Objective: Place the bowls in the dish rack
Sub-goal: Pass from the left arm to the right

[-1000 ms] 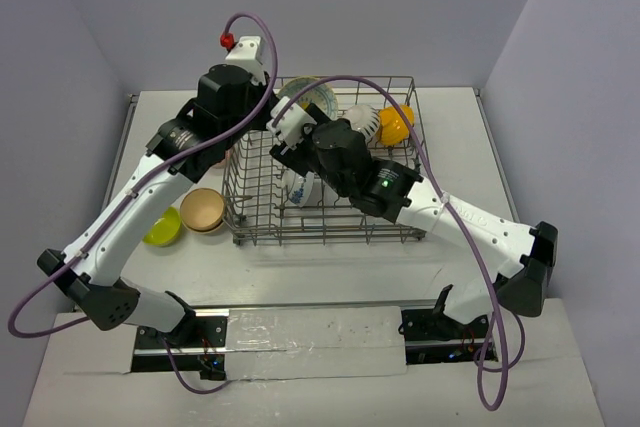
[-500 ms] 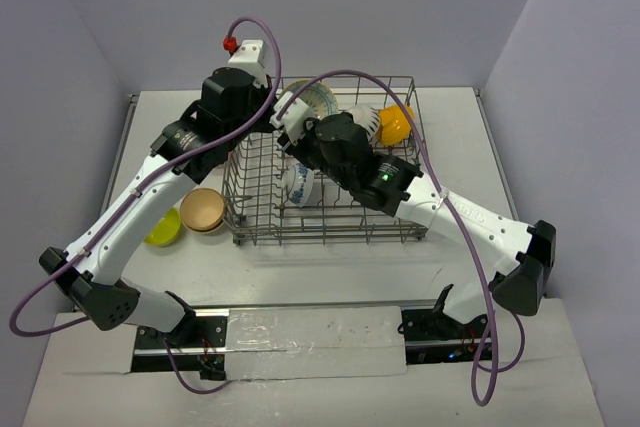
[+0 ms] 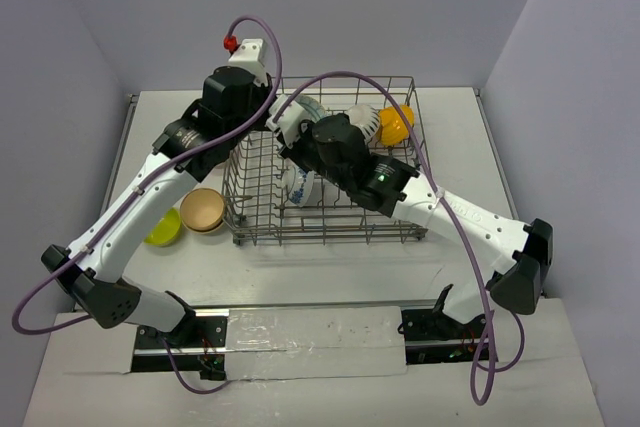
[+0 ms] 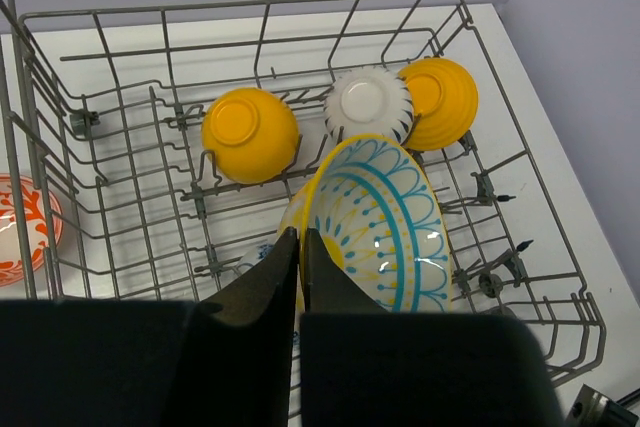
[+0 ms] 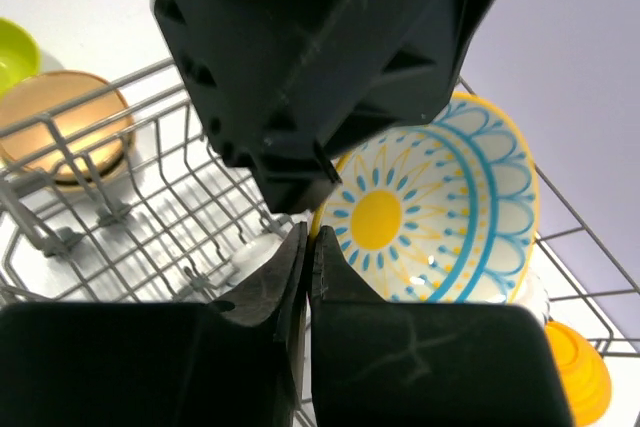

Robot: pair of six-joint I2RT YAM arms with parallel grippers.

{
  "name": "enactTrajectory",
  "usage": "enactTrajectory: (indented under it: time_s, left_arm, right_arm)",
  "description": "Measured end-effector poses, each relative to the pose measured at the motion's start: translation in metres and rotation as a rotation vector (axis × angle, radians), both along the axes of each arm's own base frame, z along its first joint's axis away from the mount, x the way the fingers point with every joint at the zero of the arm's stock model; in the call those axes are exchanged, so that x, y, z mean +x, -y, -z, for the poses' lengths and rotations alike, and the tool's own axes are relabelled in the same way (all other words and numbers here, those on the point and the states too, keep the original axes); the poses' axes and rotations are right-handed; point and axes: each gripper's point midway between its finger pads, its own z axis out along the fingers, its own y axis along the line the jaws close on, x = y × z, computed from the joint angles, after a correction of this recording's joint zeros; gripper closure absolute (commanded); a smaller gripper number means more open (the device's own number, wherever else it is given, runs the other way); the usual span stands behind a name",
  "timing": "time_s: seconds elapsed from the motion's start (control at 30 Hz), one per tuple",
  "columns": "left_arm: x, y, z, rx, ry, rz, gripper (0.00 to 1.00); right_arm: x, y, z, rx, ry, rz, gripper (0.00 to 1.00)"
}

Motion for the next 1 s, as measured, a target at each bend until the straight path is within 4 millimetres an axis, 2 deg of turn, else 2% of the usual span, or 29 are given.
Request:
enactTrajectory:
  time_s: [0.53,0.9,1.0]
  left_arm:
    - [0.008,0.001,0.008,0.005,-0.008,-0.013,1.00]
    - [0.018,0.014,0.018,-0.005,-0.022,0.012,0.79]
    - [0.019,0.017,0.018,-0.017,-0.022,0.023,0.69]
  right_arm:
    - [0.009,-0.001,0.013,0.010,-0.034,0.040,1.00]
    - [0.018,0.005,0.024,0.013,-0.059,0.074,1.00]
    - [0.018,0.006,0.024,0.018,-0.063,0.079,1.00]
